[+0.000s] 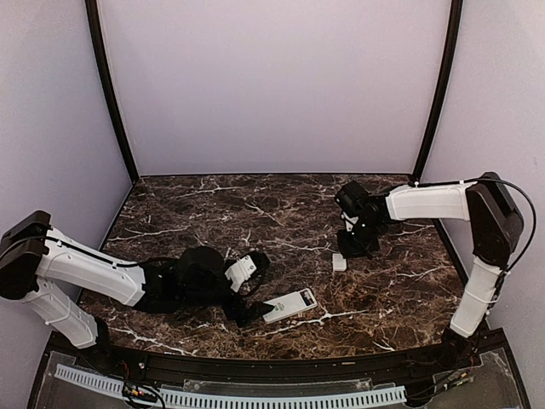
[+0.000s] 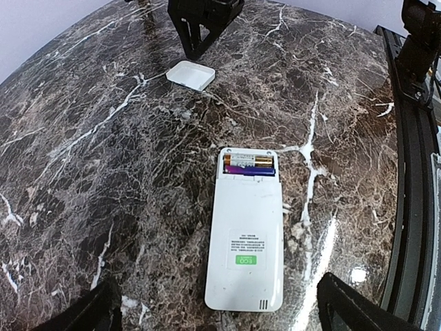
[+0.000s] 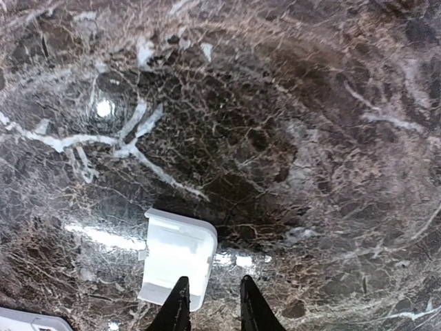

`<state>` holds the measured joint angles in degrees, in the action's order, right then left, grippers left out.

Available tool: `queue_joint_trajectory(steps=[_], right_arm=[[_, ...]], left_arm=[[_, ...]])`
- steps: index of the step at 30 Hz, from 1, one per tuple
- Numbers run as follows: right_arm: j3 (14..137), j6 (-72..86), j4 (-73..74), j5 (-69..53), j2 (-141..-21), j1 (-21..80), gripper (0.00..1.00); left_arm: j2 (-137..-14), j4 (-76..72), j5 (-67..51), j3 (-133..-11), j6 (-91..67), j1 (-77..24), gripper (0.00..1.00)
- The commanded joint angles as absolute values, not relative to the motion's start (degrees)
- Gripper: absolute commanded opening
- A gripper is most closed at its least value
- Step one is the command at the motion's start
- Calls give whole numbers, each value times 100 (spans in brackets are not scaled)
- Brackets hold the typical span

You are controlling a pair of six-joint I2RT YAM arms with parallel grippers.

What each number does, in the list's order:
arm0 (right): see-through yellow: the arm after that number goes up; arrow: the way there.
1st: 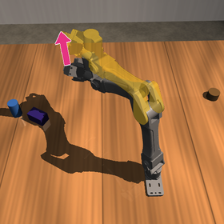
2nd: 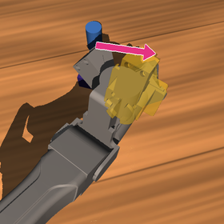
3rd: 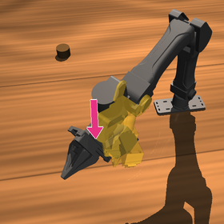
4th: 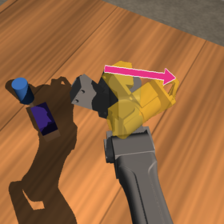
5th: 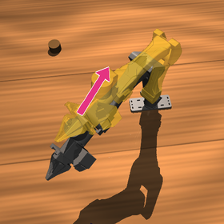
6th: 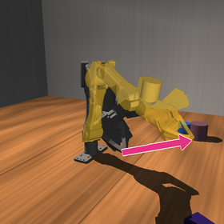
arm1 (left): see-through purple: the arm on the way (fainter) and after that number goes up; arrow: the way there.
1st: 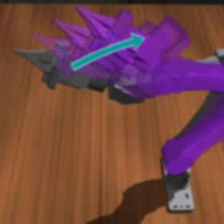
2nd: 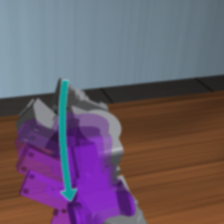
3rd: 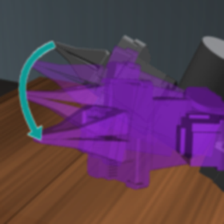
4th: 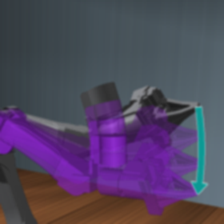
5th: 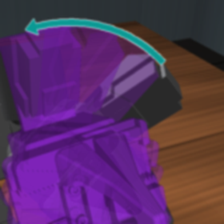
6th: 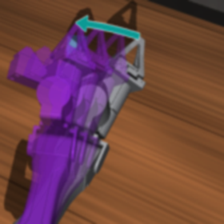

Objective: Load the batteries into the remote control
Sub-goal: Pick up the battery cover at the center of the board.

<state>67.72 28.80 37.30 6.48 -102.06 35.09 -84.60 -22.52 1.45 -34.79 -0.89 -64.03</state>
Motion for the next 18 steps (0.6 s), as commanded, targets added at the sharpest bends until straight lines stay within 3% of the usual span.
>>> queue_joint_trajectory(steps=[1, 10, 16, 18], right_arm=[[6870, 2906, 3728, 387, -10509, 3524, 21], [6669, 3003, 3619, 354, -10742, 3522, 14], [6680, 2968, 3530, 167, -10985, 3524, 0], [6683, 2938, 3521, 130, -10932, 3524, 0]], left_arm=[[-8265, -1961, 250, -3546, -137, -6449, 98], [-8327, -2027, 268, -3536, -68, -6460, 98], [-8297, -1987, 310, -3553, -48, -6460, 97], [-8238, -1979, 323, -3532, -52, -6460, 97]])
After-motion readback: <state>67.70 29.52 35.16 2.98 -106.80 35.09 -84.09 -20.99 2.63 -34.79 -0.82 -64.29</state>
